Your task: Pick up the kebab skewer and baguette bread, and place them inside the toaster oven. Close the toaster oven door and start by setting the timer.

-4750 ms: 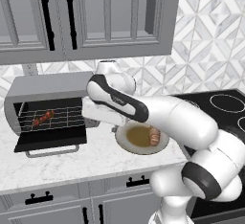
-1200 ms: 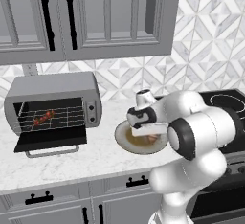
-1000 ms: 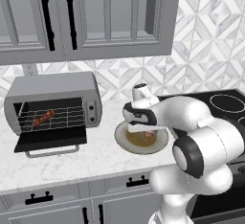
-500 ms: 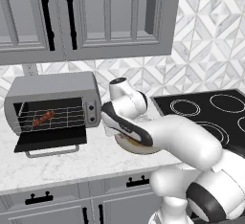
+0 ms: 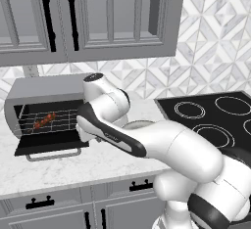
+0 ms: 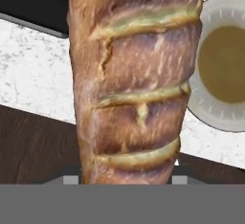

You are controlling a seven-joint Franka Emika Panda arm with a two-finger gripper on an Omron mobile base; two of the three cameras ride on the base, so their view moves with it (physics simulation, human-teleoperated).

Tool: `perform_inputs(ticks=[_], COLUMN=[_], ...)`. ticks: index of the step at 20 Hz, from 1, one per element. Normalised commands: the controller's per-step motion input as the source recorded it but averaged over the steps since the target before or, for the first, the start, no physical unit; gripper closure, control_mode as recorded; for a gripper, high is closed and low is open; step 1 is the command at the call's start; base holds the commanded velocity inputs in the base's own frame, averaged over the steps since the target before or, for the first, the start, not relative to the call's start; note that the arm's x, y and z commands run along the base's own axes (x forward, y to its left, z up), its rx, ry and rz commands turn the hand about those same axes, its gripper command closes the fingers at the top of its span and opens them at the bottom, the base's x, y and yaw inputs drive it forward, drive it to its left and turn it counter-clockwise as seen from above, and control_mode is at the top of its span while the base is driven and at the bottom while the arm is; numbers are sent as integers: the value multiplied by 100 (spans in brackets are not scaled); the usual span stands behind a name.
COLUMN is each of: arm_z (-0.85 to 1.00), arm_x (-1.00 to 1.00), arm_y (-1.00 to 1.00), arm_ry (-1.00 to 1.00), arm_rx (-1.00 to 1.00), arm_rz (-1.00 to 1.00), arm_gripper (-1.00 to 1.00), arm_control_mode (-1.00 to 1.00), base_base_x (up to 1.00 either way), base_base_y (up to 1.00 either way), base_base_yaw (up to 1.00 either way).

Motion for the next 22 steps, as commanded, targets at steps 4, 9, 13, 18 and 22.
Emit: perform_inputs(ticks=[4, 9, 13, 18, 22], arm_z=[25, -6, -26, -32, -12], arm_x=[22, 33, 15, 33, 53], arm_y=[84, 69, 5, 0, 1], arm_ry=[0, 0, 0, 0, 0], arm_rx=[0, 2, 1, 0, 0], arm_rz=[0, 0, 0, 0, 0], arm_gripper=[100, 100, 100, 100, 100], arm_control_mode=[-100, -100, -100, -100, -100], base_base_x=[0, 0, 0, 0, 0], base_base_y=[0, 0, 0, 0, 0], base_base_yaw=[0, 0, 0, 0, 0])
